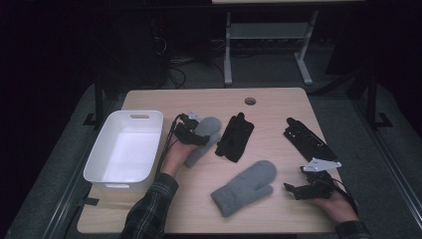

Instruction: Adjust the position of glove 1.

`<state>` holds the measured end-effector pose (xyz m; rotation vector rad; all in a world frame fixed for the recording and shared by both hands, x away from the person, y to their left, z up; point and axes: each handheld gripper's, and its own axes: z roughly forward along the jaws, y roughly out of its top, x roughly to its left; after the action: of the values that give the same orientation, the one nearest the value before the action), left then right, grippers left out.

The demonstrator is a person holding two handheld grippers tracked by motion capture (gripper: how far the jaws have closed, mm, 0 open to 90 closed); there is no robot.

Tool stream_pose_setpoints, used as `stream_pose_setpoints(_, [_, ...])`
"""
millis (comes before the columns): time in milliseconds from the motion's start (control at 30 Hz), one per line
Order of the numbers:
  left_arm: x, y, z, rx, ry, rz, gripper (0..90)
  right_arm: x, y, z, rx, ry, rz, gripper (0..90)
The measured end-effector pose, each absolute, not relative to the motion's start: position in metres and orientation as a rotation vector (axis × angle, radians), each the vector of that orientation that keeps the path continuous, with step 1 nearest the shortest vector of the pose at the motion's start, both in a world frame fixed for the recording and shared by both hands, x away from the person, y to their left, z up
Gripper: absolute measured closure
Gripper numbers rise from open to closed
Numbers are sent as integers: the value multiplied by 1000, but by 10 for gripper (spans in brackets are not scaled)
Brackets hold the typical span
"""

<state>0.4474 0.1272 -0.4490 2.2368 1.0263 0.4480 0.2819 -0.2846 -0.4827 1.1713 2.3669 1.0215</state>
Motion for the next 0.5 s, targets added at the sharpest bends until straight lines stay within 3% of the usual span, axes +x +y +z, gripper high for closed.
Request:
stream_pose_setpoints(267, [450,127,-457,2257,1032,423,242,282,-285,-483,1171,2367,1021,86])
stream_pose_setpoints(500, [450,129,-459,2261,1022,386,406,282,-285,-483,1170,2367,1021,86])
